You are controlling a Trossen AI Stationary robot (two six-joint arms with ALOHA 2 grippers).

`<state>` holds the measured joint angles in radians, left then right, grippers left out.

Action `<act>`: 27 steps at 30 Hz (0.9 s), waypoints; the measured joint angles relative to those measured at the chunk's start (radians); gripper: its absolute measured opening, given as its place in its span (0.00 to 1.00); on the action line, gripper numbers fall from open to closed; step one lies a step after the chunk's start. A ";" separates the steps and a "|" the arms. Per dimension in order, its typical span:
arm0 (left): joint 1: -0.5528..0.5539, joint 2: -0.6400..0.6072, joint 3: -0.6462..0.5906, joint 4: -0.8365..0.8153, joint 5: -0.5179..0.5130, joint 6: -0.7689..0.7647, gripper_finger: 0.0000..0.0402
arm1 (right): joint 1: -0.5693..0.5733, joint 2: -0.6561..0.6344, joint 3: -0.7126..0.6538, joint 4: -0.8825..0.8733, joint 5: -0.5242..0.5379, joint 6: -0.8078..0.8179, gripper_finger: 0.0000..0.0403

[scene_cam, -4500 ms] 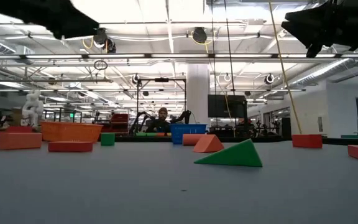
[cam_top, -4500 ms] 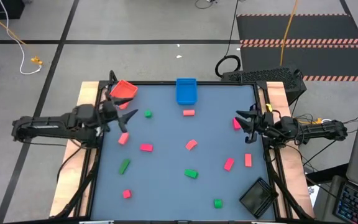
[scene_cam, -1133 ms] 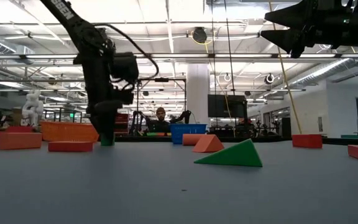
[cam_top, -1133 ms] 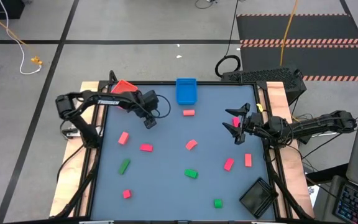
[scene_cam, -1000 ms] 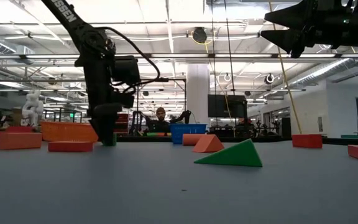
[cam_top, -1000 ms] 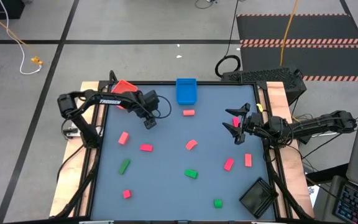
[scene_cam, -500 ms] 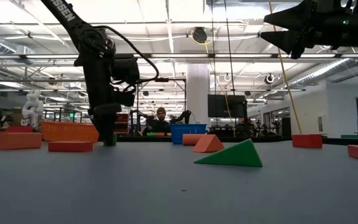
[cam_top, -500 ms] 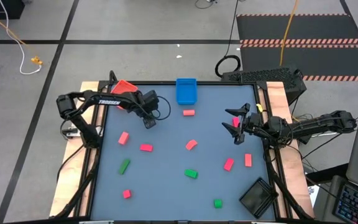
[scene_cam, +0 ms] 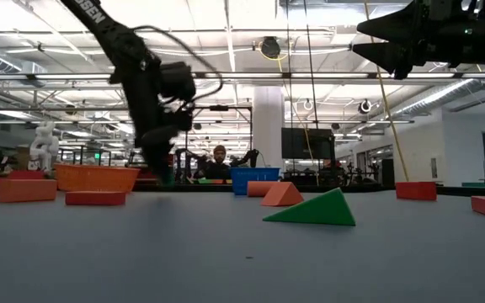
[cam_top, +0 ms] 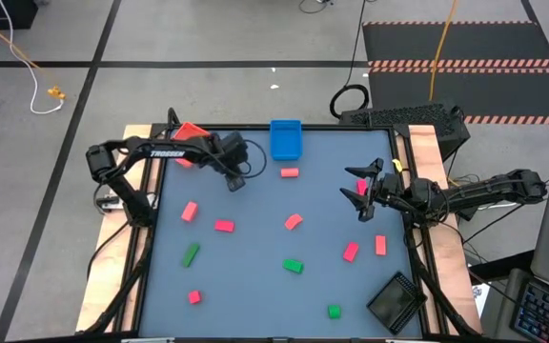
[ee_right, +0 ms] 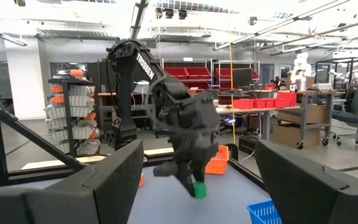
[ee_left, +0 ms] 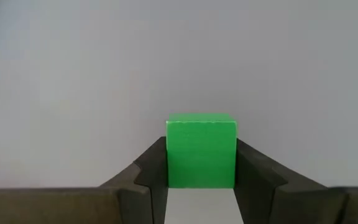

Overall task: Sort & place blocks by color
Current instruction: Put the green block into the blue bin

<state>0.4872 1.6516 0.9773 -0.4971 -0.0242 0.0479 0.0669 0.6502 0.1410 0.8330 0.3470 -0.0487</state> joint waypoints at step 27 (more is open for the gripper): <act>-0.005 0.198 0.268 0.498 0.013 0.026 0.43 | 0.000 0.000 0.000 -0.009 -0.001 0.002 0.75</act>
<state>0.4819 1.8495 1.2449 0.0012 -0.0111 0.0740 0.0671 0.6502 0.1410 0.8238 0.3461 -0.0467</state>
